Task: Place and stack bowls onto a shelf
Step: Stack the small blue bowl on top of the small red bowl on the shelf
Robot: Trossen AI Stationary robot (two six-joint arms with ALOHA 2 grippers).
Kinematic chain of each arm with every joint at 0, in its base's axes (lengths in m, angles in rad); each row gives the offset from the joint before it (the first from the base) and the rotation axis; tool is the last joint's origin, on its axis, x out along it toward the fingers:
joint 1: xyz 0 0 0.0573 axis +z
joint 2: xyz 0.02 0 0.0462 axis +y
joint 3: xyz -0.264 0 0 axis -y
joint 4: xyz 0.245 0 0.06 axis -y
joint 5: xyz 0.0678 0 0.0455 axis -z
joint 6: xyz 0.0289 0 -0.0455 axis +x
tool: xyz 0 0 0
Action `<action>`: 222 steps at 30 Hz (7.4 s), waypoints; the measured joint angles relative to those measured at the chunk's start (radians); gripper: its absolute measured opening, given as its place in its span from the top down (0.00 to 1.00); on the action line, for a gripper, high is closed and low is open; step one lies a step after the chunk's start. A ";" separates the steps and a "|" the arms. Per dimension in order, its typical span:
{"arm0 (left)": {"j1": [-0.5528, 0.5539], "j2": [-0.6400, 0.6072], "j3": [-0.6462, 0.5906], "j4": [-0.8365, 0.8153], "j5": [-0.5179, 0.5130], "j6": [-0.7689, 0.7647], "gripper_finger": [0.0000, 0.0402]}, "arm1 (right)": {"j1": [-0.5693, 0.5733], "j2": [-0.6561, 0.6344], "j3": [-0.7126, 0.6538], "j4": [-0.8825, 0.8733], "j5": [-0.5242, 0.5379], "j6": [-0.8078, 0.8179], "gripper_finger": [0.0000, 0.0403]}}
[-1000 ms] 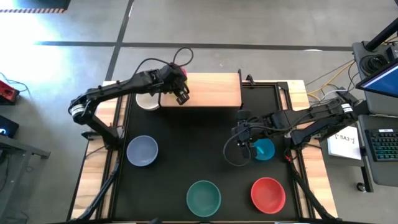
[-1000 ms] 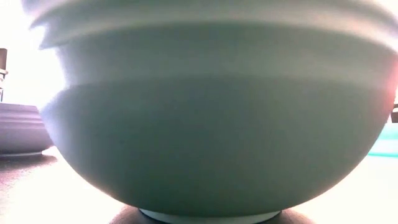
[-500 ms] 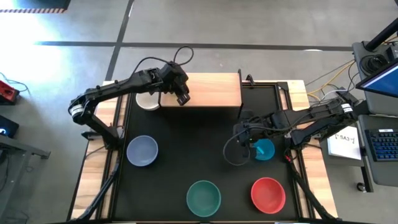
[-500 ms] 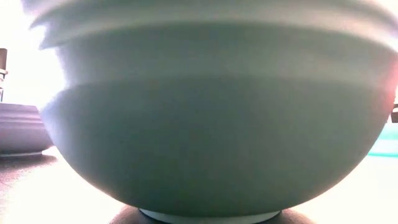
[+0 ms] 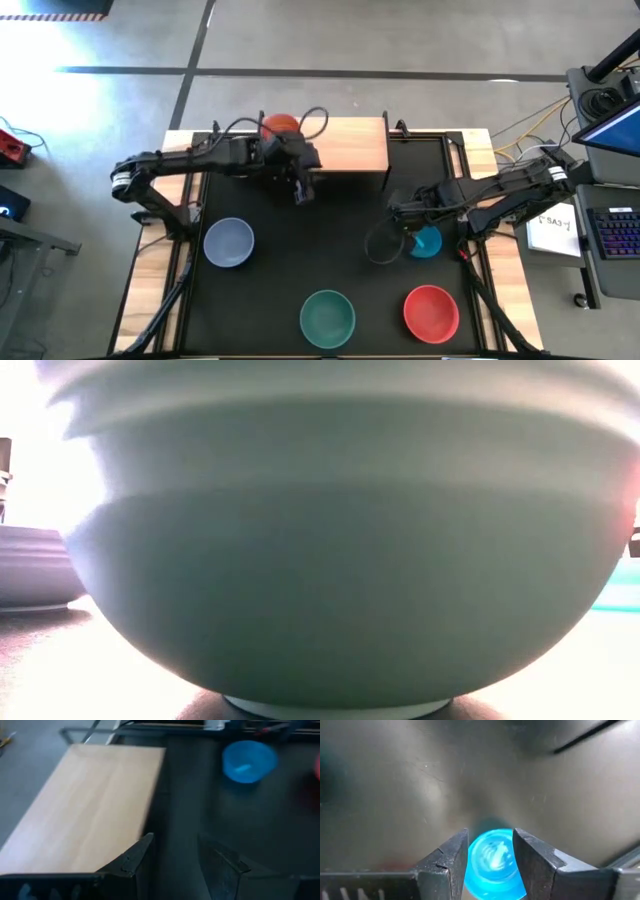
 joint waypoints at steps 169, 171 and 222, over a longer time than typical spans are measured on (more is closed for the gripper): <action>-0.267 0.039 -0.001 0.068 0.281 0.070 1.00 | 0.094 0.062 0.294 0.464 0.154 -1.141 0.59; -0.251 0.023 -0.001 0.025 0.211 0.077 1.00 | 0.091 0.052 0.294 0.456 0.151 -1.113 0.59; 0.311 -0.005 -0.001 -0.219 -0.133 -0.002 0.88 | 0.068 0.064 0.292 0.247 0.147 -0.921 0.62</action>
